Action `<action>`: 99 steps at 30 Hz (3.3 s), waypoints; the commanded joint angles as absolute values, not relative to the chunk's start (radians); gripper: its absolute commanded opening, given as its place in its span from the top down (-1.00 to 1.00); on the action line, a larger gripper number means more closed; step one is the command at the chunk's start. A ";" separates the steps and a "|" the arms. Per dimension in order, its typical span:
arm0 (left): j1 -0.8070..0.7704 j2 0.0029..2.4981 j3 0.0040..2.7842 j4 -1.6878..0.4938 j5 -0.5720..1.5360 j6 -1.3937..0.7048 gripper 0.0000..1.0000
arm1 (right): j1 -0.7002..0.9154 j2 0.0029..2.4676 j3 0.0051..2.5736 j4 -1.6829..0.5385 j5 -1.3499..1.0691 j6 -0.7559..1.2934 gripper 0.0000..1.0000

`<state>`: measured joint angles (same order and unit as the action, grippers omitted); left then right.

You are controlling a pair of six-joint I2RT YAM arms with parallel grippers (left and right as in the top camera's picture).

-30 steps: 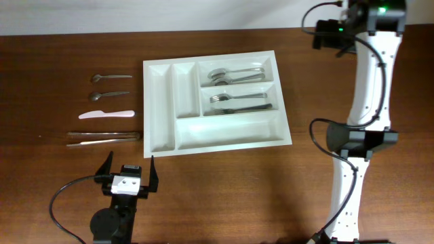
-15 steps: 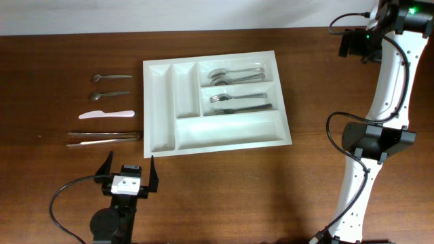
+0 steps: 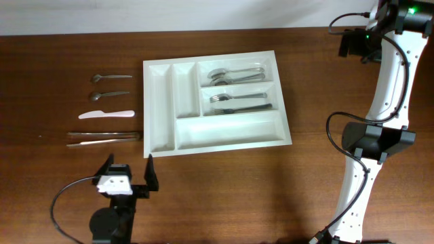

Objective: Pack container
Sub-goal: 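Open the right gripper and raise it to the upper right, then move the left gripper over the metal tongs left of the tray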

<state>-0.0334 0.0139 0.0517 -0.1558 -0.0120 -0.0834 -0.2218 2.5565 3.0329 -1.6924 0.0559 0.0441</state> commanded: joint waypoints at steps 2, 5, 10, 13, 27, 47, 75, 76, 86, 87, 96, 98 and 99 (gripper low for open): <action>-0.036 0.027 0.236 -0.274 -0.148 -0.268 -0.99 | -0.223 2.546 3.028 -1.699 0.064 0.033 -0.98; -0.036 0.104 0.393 -0.389 -0.239 -0.226 -0.99 | -0.223 2.546 3.028 -1.699 0.064 0.033 -0.98; -0.036 0.313 0.624 -0.630 -0.356 -0.228 -0.99 | -0.223 2.546 3.028 -1.699 0.064 0.033 -0.98; -0.036 0.419 0.710 -0.698 -0.147 -0.227 -0.99 | -0.223 2.546 3.028 -1.699 0.064 0.033 -0.98; -0.036 0.462 0.711 -0.903 -0.410 -0.864 -0.99 | -0.223 2.546 3.028 -1.699 0.064 0.033 -0.98; -0.035 0.552 0.721 -0.610 -0.182 -0.863 -0.99 | -0.223 2.546 3.028 -1.699 0.064 0.033 -0.98; 0.171 1.562 1.382 -1.080 -0.306 -1.327 -0.99 | -0.223 2.546 3.028 -1.699 0.064 0.033 -0.98; 0.171 1.578 1.382 -1.108 -0.297 -1.323 -0.99 | -0.223 2.546 3.028 -1.699 0.064 0.033 -0.98; 0.173 1.811 1.382 -1.133 -0.197 -1.453 -0.98 | -0.223 2.546 3.028 -1.699 0.064 0.033 -0.98; 0.173 1.827 1.382 -1.134 -0.192 -1.464 -0.98 | -0.223 2.546 3.028 -1.699 0.064 0.033 -0.98; 0.208 1.869 1.382 -1.107 -0.122 -1.470 -0.98 | -0.223 2.546 3.028 -1.699 0.064 0.033 -0.98; 0.228 1.873 1.382 -1.050 -0.094 -1.469 -0.99 | -0.223 2.546 3.028 -1.699 0.064 0.033 -0.98; 0.234 1.875 1.382 -1.027 -0.080 -1.469 -0.99 | -0.223 2.546 3.028 -1.699 0.064 0.033 -0.98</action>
